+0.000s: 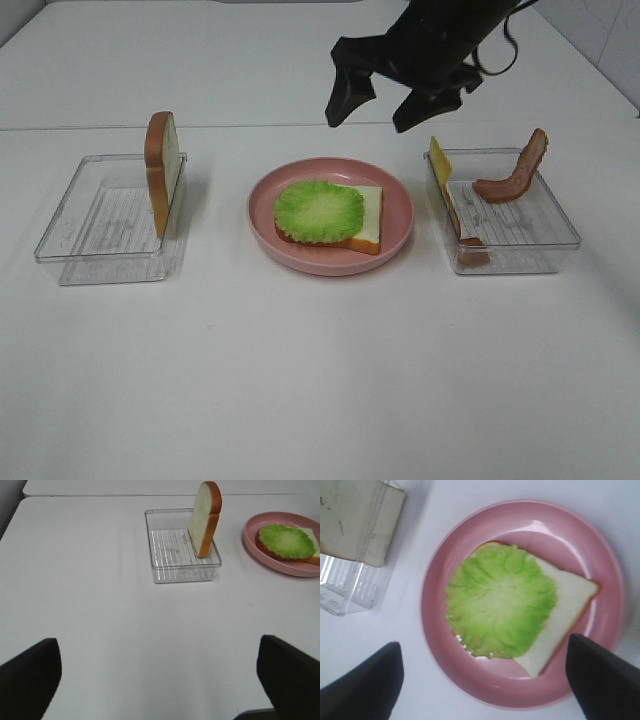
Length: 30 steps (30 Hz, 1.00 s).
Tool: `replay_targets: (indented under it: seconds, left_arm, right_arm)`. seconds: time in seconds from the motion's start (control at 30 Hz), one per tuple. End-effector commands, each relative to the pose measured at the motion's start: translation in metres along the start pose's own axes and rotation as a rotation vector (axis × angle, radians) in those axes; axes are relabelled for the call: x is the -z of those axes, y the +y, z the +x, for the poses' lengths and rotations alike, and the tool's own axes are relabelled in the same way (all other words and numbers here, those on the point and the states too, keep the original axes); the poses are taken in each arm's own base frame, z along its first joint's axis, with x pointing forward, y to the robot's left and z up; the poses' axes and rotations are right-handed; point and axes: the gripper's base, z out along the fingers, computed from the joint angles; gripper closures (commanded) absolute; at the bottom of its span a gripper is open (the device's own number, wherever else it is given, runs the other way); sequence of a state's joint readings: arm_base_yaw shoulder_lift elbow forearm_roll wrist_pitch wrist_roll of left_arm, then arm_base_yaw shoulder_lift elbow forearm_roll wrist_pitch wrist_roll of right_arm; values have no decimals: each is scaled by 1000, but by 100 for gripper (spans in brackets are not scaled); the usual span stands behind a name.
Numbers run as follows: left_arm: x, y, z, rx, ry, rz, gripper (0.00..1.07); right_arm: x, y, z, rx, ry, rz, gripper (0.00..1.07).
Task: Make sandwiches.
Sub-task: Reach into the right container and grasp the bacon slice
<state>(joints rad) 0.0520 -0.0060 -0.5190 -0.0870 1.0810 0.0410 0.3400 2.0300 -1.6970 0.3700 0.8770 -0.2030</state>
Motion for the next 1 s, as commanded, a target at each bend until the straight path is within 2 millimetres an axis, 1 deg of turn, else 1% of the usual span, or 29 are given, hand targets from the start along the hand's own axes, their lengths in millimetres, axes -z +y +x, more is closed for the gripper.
replay_targets:
  seconds: [0.03, 0.07, 0.1, 0.13, 0.17, 0.2, 0.27, 0.3, 0.33, 0.37, 0.4, 0.43, 0.47, 0.5, 0.53, 0.57, 0.6, 0.63, 0.67, 0.7, 0.77, 0.87, 0.9, 0.93, 1.0]
  left_arm:
    - [2, -1, 1, 8, -27, 10, 8]
    - [2, -1, 1, 8, -27, 10, 8]
    - [2, -1, 1, 8, -27, 10, 8]
    - [2, -1, 1, 8, -27, 10, 8]
    - [2, -1, 1, 8, -27, 10, 8]
    - [2, -1, 1, 8, -27, 10, 8]
    - [2, -1, 1, 8, -27, 10, 8]
    - [2, -1, 1, 8, -27, 10, 8]
    - [2, -1, 1, 8, -27, 10, 8]
    - [2, -1, 1, 8, -27, 10, 8]
    - [2, -1, 1, 8, -27, 10, 8]
    - [2, -1, 1, 8, -27, 10, 8]
    - [2, -1, 1, 8, -27, 10, 8]
    - [2, -1, 1, 8, -27, 10, 8]
    - [2, -1, 1, 8, -27, 10, 8]
    - [2, -1, 1, 8, -27, 10, 8]
    - [2, -1, 1, 8, -27, 10, 8]
    - [2, -1, 1, 8, -27, 10, 8]
    - [2, -1, 1, 8, -27, 10, 8]
    - [2, -1, 1, 8, -27, 10, 8]
    - [2, -1, 1, 8, -27, 10, 8]
    - [2, -1, 1, 8, -27, 10, 8]
    - [2, -1, 1, 8, -27, 10, 8]
    - [2, -1, 1, 8, -27, 10, 8]
    - [2, -1, 1, 8, -27, 10, 8]
  right_arm:
    - [45, -3, -5, 11, -63, 152, 21]
    - [45, -3, -5, 11, -63, 152, 21]
    - [58, -6, -6, 14, -79, 226, 21]
    - [63, -9, -6, 21, -81, 270, 21]
    - [63, -9, -6, 21, -81, 270, 21]
    - [70, -19, -6, 15, -86, 349, 21]
    - [72, -22, -7, 10, -79, 377, 21]
    - [75, -37, -8, -15, -64, 420, 22]
    - [76, -43, -9, -28, -58, 425, 22]
    - [76, -43, -9, -28, -58, 425, 22]
    - [79, -62, -12, -71, -64, 441, 22]
    - [79, -62, -12, -71, -64, 441, 22]
    - [82, -79, -14, -107, -75, 456, 22]
    - [83, -89, -15, -128, -79, 463, 22]
    - [83, -89, -15, -128, -79, 463, 22]
    - [83, -106, -17, -168, -83, 471, 22]
    - [83, -106, -17, -168, -83, 471, 22]
    - [79, -122, -17, -188, -74, 477, 22]
    - [77, -129, -16, -195, -68, 477, 22]
    - [77, -129, -16, -195, -68, 477, 22]
    - [68, -154, -10, -245, -30, 460, 22]
    - [66, -158, -8, -256, -25, 457, 22]
    - [62, -168, -4, -277, -9, 458, 22]
    - [55, -171, -3, -276, 7, 450, 22]
    - [52, -172, -2, -273, 14, 449, 22]
